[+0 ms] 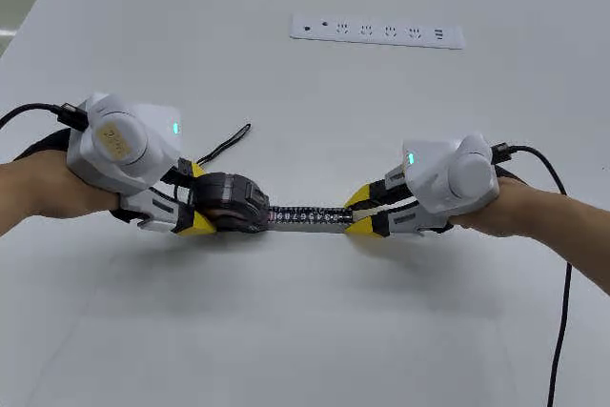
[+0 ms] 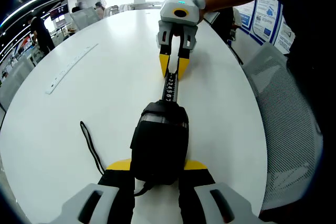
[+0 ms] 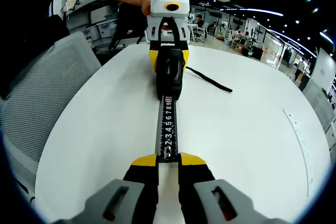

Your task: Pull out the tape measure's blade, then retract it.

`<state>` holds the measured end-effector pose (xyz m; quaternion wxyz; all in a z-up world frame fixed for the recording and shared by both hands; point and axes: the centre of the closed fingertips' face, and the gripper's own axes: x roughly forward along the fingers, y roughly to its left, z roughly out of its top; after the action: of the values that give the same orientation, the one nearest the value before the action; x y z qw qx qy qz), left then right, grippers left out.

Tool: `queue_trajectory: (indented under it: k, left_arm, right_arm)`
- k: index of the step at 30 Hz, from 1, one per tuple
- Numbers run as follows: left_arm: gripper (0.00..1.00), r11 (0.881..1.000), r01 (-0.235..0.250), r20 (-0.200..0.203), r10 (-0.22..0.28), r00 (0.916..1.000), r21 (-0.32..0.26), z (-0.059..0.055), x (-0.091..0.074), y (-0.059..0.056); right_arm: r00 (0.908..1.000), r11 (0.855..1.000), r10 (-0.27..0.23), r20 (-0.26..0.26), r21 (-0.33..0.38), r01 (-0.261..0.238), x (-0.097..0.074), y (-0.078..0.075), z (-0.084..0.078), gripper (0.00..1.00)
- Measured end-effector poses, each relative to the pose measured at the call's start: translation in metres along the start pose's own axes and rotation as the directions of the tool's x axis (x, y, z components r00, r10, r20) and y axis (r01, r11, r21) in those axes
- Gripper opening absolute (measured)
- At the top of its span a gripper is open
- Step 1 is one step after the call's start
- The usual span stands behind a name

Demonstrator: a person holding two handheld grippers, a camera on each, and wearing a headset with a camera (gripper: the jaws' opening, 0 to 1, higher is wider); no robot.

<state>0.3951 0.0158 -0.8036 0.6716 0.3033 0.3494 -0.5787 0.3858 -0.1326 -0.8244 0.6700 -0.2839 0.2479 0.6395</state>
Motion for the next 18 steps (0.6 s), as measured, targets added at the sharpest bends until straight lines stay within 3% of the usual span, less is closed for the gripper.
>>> queue_trajectory:
  k: [18]
  left_arm:
    - [0.29, 1.0, 0.002, 0.001, -0.002, 1.0, -0.001, 0.001, 0.0, -0.001]
  right_arm:
    - [0.9998, 1.0, -0.01, -0.017, 0.012, 0.01, -0.016, 0.004, -0.014, 0.11]
